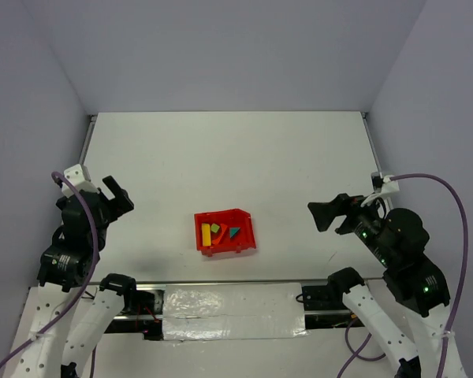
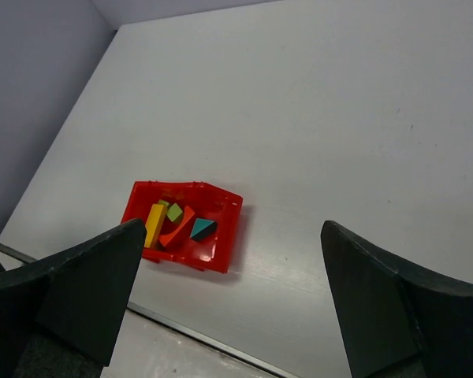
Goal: Build the wood block tower
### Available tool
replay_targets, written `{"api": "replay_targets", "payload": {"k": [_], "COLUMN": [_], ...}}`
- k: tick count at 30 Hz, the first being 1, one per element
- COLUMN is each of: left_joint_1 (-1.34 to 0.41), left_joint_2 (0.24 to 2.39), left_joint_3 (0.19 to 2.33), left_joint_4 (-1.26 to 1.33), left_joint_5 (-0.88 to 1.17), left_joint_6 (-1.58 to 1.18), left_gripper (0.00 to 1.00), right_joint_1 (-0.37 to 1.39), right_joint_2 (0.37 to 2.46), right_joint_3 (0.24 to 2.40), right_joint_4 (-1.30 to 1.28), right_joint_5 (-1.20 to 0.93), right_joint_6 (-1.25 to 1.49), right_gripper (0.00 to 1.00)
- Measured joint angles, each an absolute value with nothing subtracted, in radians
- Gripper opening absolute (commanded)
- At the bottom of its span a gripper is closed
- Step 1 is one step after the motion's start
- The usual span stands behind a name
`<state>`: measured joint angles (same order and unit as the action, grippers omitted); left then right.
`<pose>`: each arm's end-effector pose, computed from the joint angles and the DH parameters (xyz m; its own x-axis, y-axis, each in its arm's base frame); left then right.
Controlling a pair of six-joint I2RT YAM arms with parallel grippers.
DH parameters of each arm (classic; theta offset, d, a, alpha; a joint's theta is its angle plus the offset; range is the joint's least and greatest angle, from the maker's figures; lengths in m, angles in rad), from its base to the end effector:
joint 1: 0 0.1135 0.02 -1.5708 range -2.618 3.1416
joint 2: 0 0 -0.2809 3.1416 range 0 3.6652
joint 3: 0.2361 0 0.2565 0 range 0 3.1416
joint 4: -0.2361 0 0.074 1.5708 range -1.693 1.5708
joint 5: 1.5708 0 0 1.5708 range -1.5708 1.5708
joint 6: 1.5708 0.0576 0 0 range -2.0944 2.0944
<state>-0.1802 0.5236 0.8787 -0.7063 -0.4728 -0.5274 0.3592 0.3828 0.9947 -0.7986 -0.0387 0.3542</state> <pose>0.1103 0.0066 0.3538 -0.1611 -0.4261 -0.8902 -0.3959 0.8541 -0.3372 0.0539 0.0226 0.3864 -0.2972 0.2586 -0.9191 -0.3026 0.8875 0.3476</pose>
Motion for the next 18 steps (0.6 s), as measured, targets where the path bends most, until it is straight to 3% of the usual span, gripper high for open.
{"api": "replay_targets", "payload": {"k": [11,16,18], "left_joint_1": [-0.180,-0.180,-0.180], "left_joint_2": [0.546,0.551,0.561], "left_joint_3": [0.879,0.879,0.879], "left_joint_4": [-0.706,-0.706,-0.705], "left_joint_5": [-0.472,-0.468,-0.466], "left_joint_6": [-0.527,-0.527,-0.527], "left_gripper": [1.00,0.99,0.99], "right_joint_1": [0.361,0.512,0.639], "right_joint_2": [0.575,0.922,1.105], "right_joint_3": [0.975,0.985,1.041], "right_joint_4": [-0.649,-0.498,-0.489], "right_joint_5": [-0.261,-0.295,-0.263], "right_joint_6": [0.353,0.312,0.242], "right_gripper": [1.00,0.98,0.92]}}
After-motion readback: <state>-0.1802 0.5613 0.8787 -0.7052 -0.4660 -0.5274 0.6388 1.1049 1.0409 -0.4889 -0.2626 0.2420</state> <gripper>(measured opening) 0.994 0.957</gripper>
